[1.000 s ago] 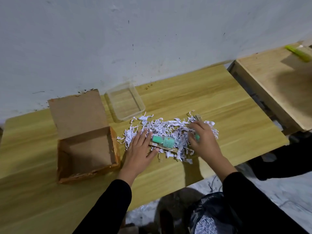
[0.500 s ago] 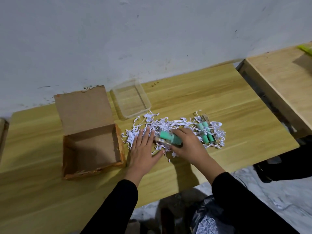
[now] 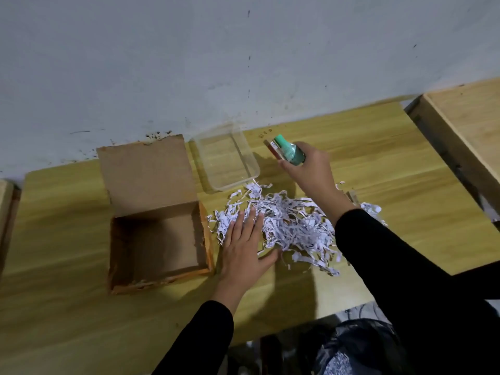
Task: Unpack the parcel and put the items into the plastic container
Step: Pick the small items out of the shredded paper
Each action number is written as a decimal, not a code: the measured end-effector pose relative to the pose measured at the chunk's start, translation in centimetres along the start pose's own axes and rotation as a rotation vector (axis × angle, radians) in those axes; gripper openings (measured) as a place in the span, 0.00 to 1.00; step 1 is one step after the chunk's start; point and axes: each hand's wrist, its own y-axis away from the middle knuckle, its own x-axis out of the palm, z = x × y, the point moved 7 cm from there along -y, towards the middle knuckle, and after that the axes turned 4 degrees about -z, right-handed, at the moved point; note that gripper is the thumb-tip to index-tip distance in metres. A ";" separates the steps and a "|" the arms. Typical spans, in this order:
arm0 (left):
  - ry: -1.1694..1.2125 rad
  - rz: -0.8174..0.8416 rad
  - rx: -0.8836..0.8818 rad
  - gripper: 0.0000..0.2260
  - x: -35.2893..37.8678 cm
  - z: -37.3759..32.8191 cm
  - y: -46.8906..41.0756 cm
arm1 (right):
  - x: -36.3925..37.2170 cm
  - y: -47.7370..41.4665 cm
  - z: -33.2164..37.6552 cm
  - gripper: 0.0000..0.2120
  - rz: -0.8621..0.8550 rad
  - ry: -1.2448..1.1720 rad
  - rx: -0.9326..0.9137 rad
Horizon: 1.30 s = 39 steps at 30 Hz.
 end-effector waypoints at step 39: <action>0.031 -0.038 -0.122 0.35 1.7 -2.2 2.2 | -8.5 14.0 -16.1 0.11 -0.222 0.169 0.146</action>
